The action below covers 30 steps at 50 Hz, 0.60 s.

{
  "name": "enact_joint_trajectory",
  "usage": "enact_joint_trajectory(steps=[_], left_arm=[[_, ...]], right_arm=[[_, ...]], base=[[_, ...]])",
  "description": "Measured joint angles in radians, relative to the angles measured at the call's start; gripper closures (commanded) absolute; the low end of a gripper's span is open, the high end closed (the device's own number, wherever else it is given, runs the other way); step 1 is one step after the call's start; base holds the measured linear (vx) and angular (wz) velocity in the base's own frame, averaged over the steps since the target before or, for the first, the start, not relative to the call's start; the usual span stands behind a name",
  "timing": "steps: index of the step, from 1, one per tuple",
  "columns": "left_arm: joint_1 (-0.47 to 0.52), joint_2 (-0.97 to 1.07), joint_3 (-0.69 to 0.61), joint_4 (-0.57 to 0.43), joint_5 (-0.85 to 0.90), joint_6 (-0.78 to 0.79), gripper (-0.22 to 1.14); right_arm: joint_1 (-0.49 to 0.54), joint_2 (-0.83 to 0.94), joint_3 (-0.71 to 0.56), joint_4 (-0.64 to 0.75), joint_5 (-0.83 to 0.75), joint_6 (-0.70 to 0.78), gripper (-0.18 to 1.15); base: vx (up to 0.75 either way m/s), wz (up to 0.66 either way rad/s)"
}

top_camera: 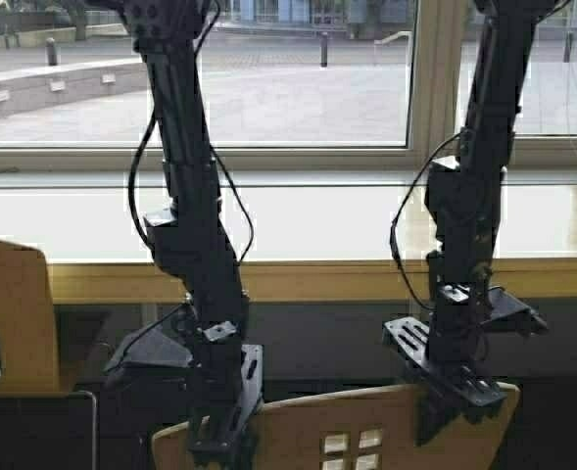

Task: Push the chairs under the table

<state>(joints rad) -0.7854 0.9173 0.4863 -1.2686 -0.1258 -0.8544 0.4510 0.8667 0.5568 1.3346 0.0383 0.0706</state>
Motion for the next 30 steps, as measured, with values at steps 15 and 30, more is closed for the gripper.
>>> enact_joint_trajectory(steps=[15,30], left_arm=[[0.044,0.006,-0.029,0.000,0.026,-0.017,0.88],[0.143,0.003,-0.031,0.000,0.031,0.083,0.88]], right_arm=[[-0.021,0.000,-0.017,0.012,0.018,0.038,0.93],[-0.018,0.011,-0.066,0.012,0.063,0.057,0.93]], base=[[0.00,0.00],[0.06,0.04]])
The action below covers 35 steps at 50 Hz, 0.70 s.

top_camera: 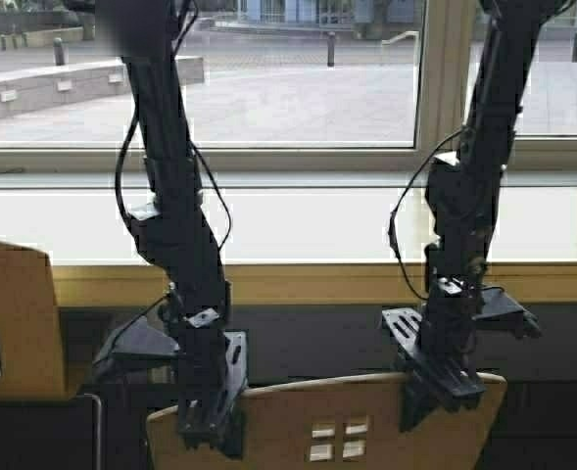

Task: Push the chairs under the table

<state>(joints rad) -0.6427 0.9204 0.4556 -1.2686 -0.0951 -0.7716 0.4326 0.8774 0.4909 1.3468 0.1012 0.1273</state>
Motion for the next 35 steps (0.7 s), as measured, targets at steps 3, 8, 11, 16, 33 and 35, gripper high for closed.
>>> enact_joint_trajectory(steps=[3,8,11,16,33,35], left_arm=[[0.028,-0.002,-0.002,0.000,0.002,0.003,0.88],[0.055,-0.006,-0.002,0.000,0.003,0.041,0.88],[0.063,-0.009,-0.002,0.000,0.005,0.063,0.88],[0.069,-0.009,-0.005,0.000,0.006,0.078,0.88],[0.083,-0.008,-0.023,0.000,0.023,0.109,0.88],[0.083,-0.008,-0.021,0.000,0.025,0.109,0.88]], right_arm=[[0.006,0.006,-0.014,0.002,0.018,0.002,0.93],[0.015,0.011,-0.021,0.002,0.029,0.008,0.93],[0.018,0.012,-0.021,0.002,0.035,0.015,0.93],[0.023,0.014,-0.021,0.002,0.040,0.015,0.93],[0.021,0.020,-0.031,0.002,0.044,0.017,0.93],[0.021,0.020,-0.028,0.002,0.046,0.017,0.93]], base=[[0.09,0.03],[0.11,0.05],[0.13,0.04],[0.16,0.02],[0.19,0.03],[0.23,0.01]])
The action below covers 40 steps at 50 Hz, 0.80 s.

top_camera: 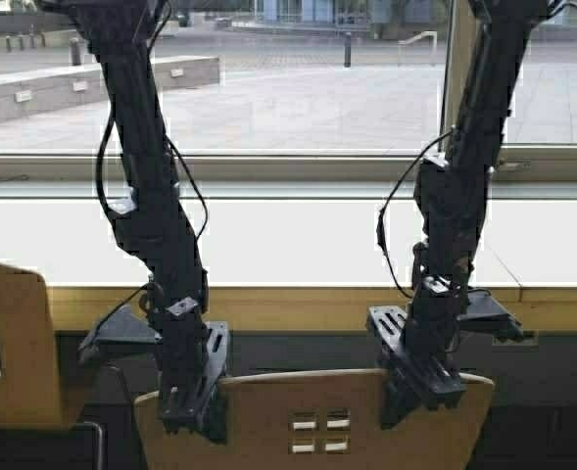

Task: Push the chairs under the table

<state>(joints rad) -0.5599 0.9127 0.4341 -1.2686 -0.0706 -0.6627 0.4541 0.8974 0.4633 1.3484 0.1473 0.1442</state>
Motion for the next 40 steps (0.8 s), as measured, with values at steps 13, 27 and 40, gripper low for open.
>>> enact_joint_trajectory(steps=[13,27,40], left_arm=[[0.000,-0.003,0.012,0.000,0.006,0.000,0.88],[0.002,-0.005,0.011,0.014,0.014,0.000,0.88],[0.009,-0.003,0.011,0.014,0.014,0.000,0.88]], right_arm=[[0.002,-0.005,0.005,0.000,0.006,0.011,0.93],[0.000,0.000,0.009,0.000,0.011,0.011,0.93],[0.002,0.006,-0.003,0.000,0.015,0.011,0.93]], base=[[0.24,-0.01],[0.24,0.00],[0.23,-0.01]])
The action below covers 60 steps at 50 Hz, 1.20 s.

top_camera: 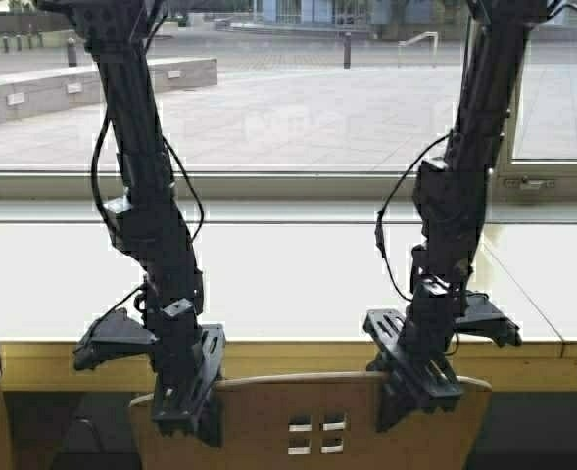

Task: Push the chairs under the table

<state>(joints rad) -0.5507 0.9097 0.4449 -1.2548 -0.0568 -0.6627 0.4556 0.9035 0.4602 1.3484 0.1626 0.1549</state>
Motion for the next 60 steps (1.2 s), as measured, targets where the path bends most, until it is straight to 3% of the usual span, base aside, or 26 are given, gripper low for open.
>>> enact_joint_trajectory(steps=[39,44,54,60], left_arm=[[0.009,0.000,0.000,0.009,0.035,0.011,0.83],[0.011,0.000,0.000,0.009,0.037,0.011,0.70],[0.012,0.000,0.000,0.020,0.043,0.077,0.25],[0.034,-0.034,0.006,0.037,0.061,0.133,0.11]], right_arm=[[0.002,0.002,0.000,0.000,0.006,0.000,0.89],[0.002,0.002,0.000,0.000,0.006,0.000,0.72],[0.009,0.000,0.000,-0.032,0.000,-0.044,0.18],[0.014,-0.008,0.028,-0.055,-0.005,-0.091,0.09]], base=[[0.14,0.00],[-0.01,0.00],[-0.01,0.00],[0.00,0.00]])
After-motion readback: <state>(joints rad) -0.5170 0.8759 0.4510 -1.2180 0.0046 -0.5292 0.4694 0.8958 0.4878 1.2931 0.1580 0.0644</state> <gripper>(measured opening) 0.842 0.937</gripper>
